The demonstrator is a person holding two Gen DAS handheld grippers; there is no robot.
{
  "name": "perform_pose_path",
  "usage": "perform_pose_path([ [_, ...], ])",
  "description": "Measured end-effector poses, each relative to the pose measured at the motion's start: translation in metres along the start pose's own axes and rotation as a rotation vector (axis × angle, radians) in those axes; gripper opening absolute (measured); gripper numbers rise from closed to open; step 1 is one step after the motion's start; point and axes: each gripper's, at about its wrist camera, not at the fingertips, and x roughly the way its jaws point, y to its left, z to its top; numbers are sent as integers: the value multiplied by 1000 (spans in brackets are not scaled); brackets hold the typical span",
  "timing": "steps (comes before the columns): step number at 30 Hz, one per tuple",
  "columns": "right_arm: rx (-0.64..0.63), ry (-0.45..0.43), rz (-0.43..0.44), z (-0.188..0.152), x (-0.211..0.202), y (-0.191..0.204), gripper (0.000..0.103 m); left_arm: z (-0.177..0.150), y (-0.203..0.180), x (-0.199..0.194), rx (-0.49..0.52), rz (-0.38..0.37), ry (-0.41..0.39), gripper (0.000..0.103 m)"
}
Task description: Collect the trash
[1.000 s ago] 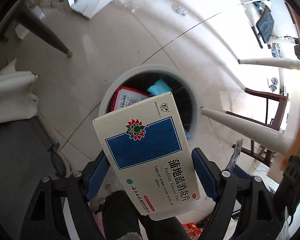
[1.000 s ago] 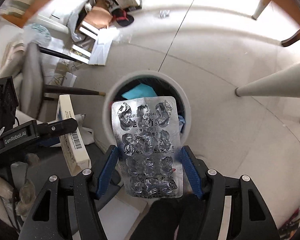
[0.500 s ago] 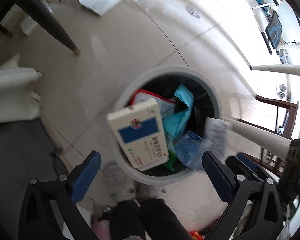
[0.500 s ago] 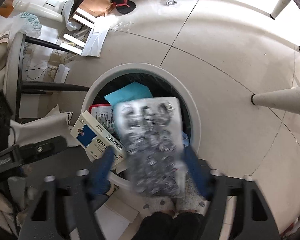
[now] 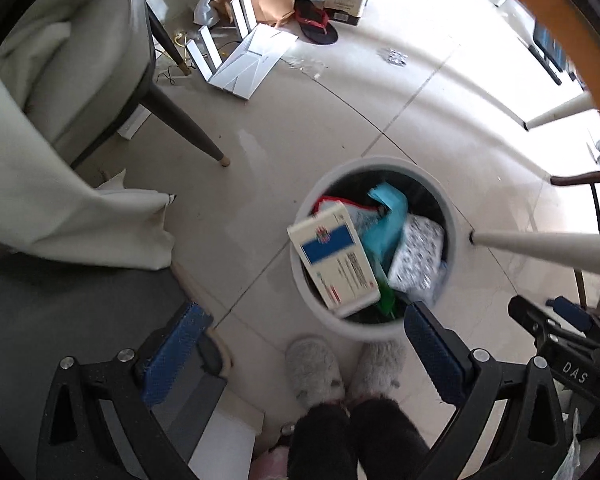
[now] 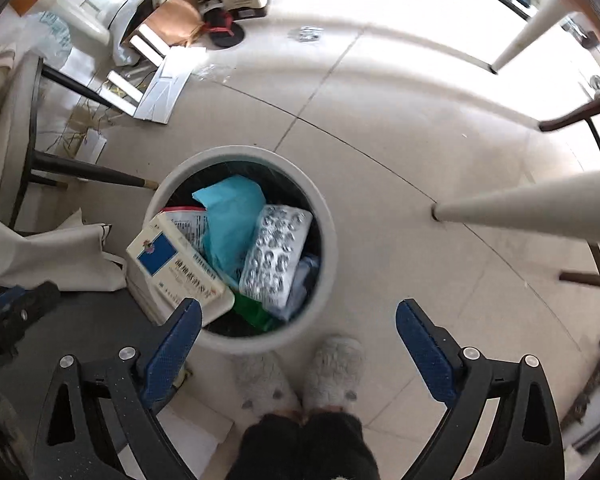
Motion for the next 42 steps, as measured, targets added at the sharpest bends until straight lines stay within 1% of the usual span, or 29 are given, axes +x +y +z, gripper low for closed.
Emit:
perform_pose_path([
  [3,11,9,9,-10,-38,-7,99,-11,-13,-38,15,-5,8,103],
  [6,25,3,35,-22,-89,-16,99,-20,-27,-87,40,-14,-4,103],
  [11,49,-27,117,-36,-188,-39,99,-32,-55,-172,116,-17,-29,103],
  [13,56,-37,135,-41,-227,-49,99,-34,-66,-204,137,-34,-36,103],
  [16,77,-35,177,-47,-283,-65,99,-34,-83,-254,200,-51,-50,103],
  [21,101,-11,257,-60,-368,-84,99,-29,-108,-332,334,-109,-86,103],
  [22,106,-13,278,-63,-386,-87,99,-28,-111,-343,361,-125,-90,103],
  [24,118,-29,294,-70,-417,-89,99,-28,-118,-368,414,-163,-89,103],
  [25,133,-37,311,-73,-432,-90,99,-27,-120,-379,444,-193,-80,103],
  [28,179,-58,345,-84,-466,-88,99,-25,-124,-408,516,-279,-46,103],
  [32,254,-95,361,-102,-507,-70,99,-20,-117,-440,609,-358,-11,103],
  [37,364,-109,397,-126,-538,-41,99,-9,-93,-471,706,-381,-16,103],
  [42,450,-130,410,-144,-559,-7,100,-5,-69,-488,734,-407,-3,103],
])
